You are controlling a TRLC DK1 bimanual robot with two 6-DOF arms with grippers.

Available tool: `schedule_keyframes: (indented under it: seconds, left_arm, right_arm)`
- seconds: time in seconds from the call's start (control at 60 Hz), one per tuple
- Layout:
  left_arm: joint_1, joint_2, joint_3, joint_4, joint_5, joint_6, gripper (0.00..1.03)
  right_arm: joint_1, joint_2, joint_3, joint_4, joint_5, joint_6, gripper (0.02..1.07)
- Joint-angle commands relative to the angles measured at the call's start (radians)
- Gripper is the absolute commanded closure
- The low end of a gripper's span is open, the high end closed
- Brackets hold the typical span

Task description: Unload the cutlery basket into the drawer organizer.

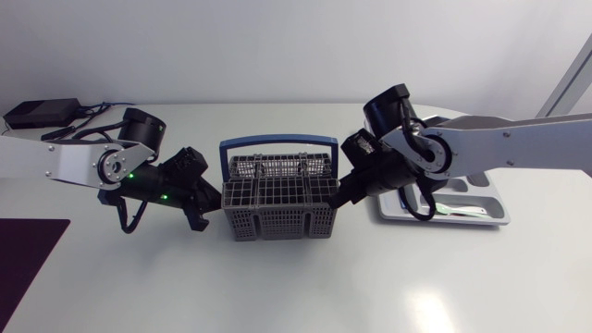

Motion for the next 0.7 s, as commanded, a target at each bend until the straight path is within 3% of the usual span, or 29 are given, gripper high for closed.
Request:
schedule_keyframes:
  seconds: [0.0, 0.217, 0.317, 0.4, 0.5, 0.683]
  left_arm:
    - [-0.007, 0.028, 0.021, 0.017, 0.037, -0.008, 0.76]
    - [-0.008, 0.023, 0.005, 0.015, 0.037, -0.008, 0.73]
    - [0.010, 0.009, -0.010, 0.015, 0.035, 0.001, 0.61]
    - [0.044, -0.009, -0.016, 0.011, 0.035, 0.001, 0.60]
    - [0.096, -0.061, -0.029, -0.001, 0.037, 0.000, 0.49]
    - [0.133, -0.167, -0.058, -0.043, 0.041, -0.003, 0.45]
  right_arm:
    - [0.008, -0.003, -0.014, 0.017, -0.022, 0.021, 1.00]
    - [0.000, -0.023, -0.041, 0.027, 0.004, 0.024, 1.00]
    - [-0.018, -0.055, -0.062, 0.034, 0.029, 0.024, 1.00]
    - [-0.043, -0.096, -0.084, 0.037, 0.050, 0.021, 1.00]
    - [-0.064, -0.178, -0.117, 0.040, 0.075, 0.006, 1.00]
    - [-0.067, -0.319, -0.176, 0.037, 0.043, -0.008, 1.00]
